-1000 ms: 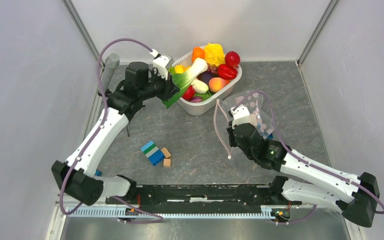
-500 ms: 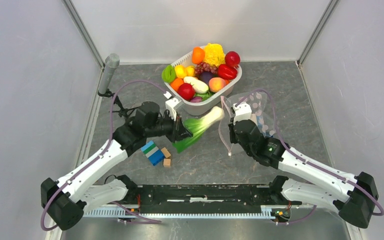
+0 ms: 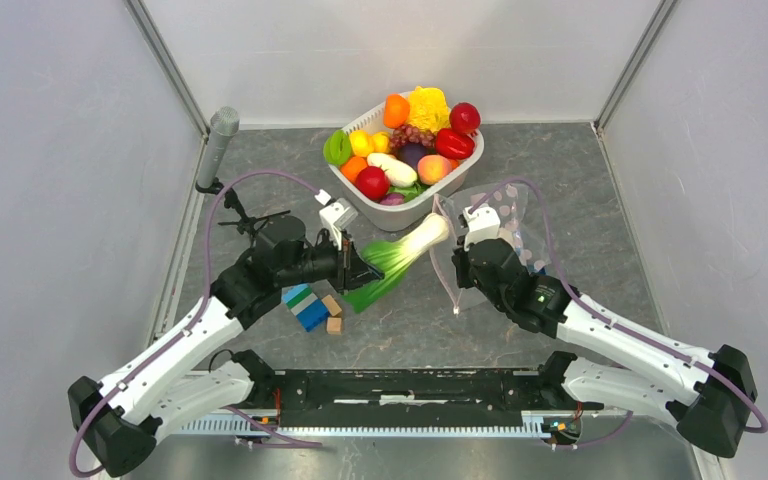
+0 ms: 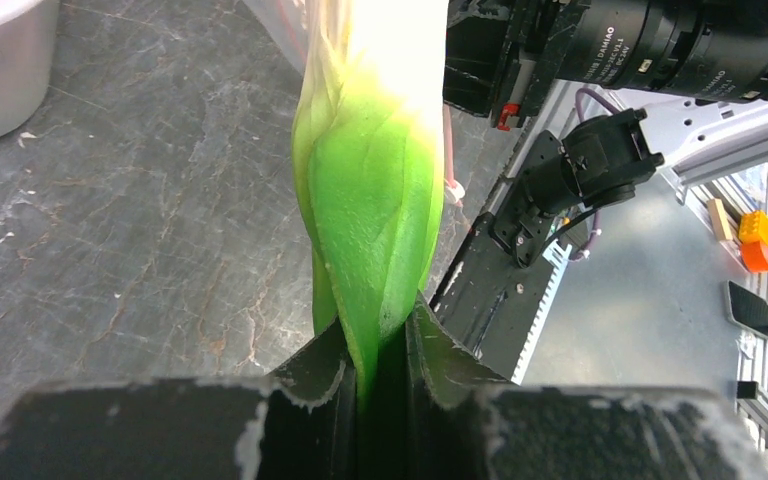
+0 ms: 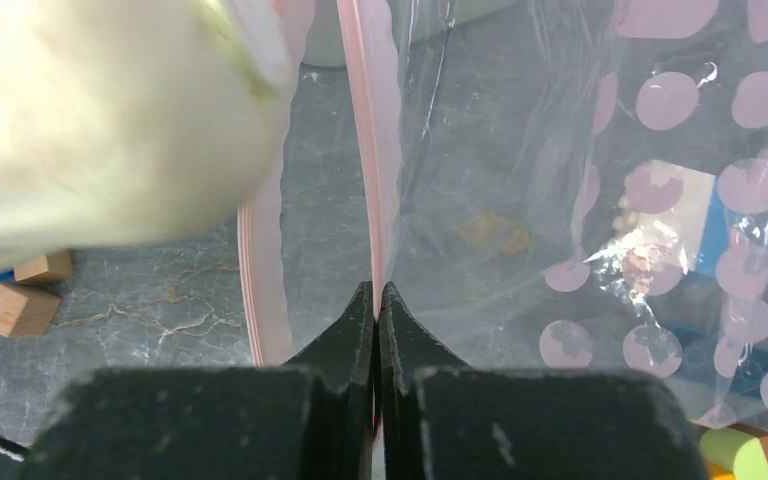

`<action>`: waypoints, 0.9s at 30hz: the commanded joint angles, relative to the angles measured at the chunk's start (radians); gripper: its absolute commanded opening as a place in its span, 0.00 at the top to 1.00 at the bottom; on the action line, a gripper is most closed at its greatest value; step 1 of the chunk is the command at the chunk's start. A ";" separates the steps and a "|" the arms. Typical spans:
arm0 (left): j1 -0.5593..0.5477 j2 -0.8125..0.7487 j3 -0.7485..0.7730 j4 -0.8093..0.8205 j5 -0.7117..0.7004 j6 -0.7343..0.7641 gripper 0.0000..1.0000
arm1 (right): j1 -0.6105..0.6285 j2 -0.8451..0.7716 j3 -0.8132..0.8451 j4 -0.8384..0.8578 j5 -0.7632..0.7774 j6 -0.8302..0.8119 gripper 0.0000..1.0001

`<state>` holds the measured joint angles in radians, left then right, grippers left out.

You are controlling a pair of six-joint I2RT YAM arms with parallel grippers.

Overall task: Place the food in the zip-top bag and seal the zipper
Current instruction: Place the fake vegetable in the zipper food storage bag.

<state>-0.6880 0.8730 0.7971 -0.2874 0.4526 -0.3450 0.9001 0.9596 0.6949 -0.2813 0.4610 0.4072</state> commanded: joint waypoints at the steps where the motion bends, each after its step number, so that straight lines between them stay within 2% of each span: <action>1: -0.026 0.018 0.005 0.077 0.052 -0.048 0.98 | -0.004 -0.006 -0.008 0.073 -0.071 0.013 0.97; 7: -0.052 0.054 -0.017 0.113 0.038 -0.064 0.98 | -0.003 -0.017 -0.009 0.076 -0.103 0.004 0.96; 16: -0.059 0.137 -0.003 0.037 -0.145 -0.046 0.98 | -0.004 -0.040 -0.028 0.065 -0.145 -0.008 0.95; 22: -0.059 0.093 -0.019 -0.018 -0.230 -0.034 0.98 | -0.004 -0.068 -0.033 0.050 -0.087 0.014 0.94; 27: -0.059 0.092 -0.011 -0.030 -0.229 -0.028 0.98 | -0.004 -0.066 -0.023 0.063 -0.124 0.006 0.95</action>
<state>-0.7425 0.9783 0.7673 -0.3214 0.2577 -0.3767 0.8955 0.9058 0.6590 -0.2481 0.3473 0.4072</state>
